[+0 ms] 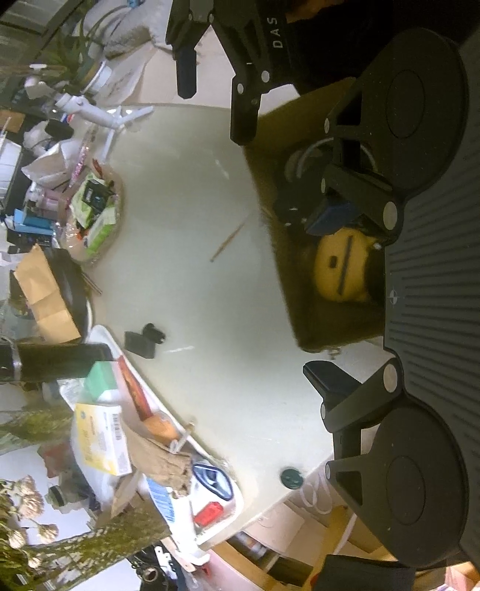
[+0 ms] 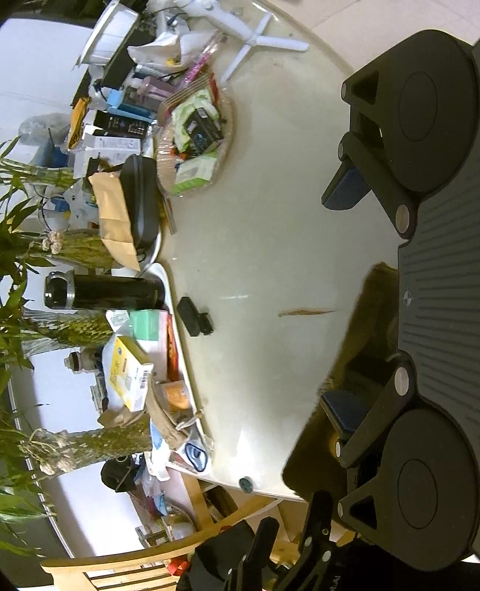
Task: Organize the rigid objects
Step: 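Withdraw both tools from the box back over the table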
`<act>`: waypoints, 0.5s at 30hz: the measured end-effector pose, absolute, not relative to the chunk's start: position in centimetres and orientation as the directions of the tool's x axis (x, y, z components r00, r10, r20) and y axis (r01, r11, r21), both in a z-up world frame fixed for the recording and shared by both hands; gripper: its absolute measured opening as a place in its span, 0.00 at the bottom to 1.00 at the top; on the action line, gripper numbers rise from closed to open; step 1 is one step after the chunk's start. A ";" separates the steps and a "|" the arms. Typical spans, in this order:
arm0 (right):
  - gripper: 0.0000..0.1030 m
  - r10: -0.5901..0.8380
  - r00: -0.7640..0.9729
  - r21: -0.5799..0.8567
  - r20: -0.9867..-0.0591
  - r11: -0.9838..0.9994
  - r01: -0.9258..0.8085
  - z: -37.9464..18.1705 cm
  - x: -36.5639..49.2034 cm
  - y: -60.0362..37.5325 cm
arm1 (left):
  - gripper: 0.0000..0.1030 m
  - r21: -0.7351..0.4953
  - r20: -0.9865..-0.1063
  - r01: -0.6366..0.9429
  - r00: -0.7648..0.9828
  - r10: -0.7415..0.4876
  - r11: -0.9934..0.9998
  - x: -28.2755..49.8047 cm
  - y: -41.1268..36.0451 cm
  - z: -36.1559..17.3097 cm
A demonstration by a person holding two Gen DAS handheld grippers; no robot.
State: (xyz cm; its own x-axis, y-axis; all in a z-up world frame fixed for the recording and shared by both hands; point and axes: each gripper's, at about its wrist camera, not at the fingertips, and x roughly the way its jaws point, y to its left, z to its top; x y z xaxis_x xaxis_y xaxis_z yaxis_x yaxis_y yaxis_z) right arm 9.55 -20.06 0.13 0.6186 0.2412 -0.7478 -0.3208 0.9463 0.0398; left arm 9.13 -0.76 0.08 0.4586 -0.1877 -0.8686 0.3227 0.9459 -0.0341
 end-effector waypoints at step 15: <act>1.00 0.291 0.627 0.028 -0.723 0.919 -0.394 1.2 13.9 -20.0 | 0.72 -0.024 -0.829 0.307 0.526 -0.191 0.951 11.6 -0.3 1.6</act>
State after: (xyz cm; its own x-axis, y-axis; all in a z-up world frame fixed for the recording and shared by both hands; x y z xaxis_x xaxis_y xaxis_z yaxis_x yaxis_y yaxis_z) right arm 13.85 -20.02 1.20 0.6269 0.2907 -0.7229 -0.3936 0.9189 0.0283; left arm 11.56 -0.31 1.56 0.5262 -0.1910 -0.8286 0.3070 0.9514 -0.0244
